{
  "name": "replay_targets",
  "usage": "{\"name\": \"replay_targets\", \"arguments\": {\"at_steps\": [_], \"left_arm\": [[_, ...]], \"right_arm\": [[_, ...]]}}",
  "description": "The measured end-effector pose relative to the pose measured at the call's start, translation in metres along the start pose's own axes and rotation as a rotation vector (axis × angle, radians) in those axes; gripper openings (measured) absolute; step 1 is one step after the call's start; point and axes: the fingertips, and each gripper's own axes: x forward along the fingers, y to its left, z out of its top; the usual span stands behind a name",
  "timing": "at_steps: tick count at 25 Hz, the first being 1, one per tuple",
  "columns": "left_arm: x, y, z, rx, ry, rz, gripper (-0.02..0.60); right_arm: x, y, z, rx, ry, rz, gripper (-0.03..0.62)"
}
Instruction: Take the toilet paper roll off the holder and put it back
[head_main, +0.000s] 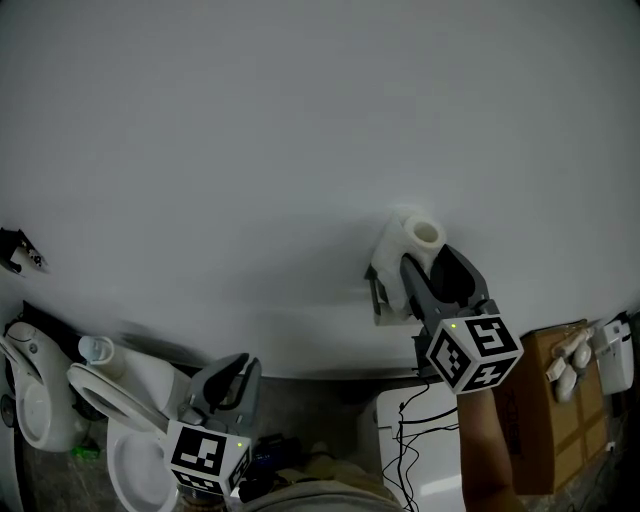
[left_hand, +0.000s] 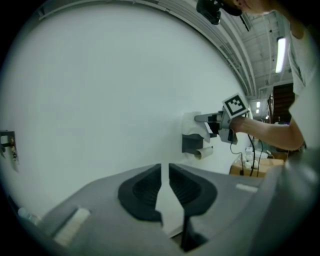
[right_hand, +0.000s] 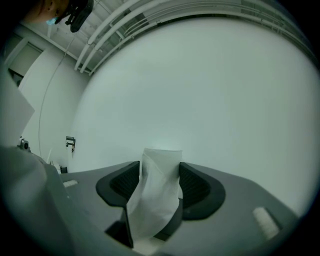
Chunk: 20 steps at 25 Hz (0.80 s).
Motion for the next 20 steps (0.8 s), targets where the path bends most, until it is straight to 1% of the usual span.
{"name": "replay_targets", "arguments": {"at_steps": [2,5,7,9,10,11,13,15,17,20], "left_arm": [[-0.002,-0.001,0.0,-0.007,0.003,-0.008,0.04],[-0.005,-0.002,0.004,0.003,-0.006,-0.02,0.035],[-0.008,-0.003,0.007,0.003,-0.013,-0.027,0.03],[-0.013,-0.004,0.009,0.0,-0.005,-0.033,0.019],[-0.015,-0.004,0.009,0.001,0.005,-0.037,0.001],[-0.018,-0.005,0.01,0.002,0.008,-0.042,-0.006],[-0.022,-0.006,0.011,0.003,-0.02,-0.059,-0.006],[-0.025,-0.008,0.01,0.019,-0.037,-0.085,-0.006],[-0.028,-0.013,0.008,0.028,-0.032,-0.115,-0.006],[-0.038,-0.021,0.003,0.039,-0.021,-0.155,-0.006]], "right_arm": [[-0.005,0.002,0.005,-0.012,-0.012,-0.013,0.238],[-0.017,0.01,0.017,-0.071,-0.038,-0.037,0.238],[-0.027,0.017,0.026,-0.088,-0.064,-0.041,0.238],[-0.04,0.023,0.033,-0.095,-0.09,-0.05,0.238],[-0.047,0.026,0.034,-0.101,-0.094,-0.059,0.236],[-0.054,0.029,0.034,-0.111,-0.09,-0.07,0.214],[-0.067,0.036,0.029,-0.122,-0.071,-0.093,0.112],[-0.079,0.043,0.019,-0.107,-0.05,-0.114,0.051],[-0.09,0.05,0.007,-0.079,-0.029,-0.13,0.026],[-0.109,0.064,-0.011,-0.035,0.003,-0.145,0.021]]}}
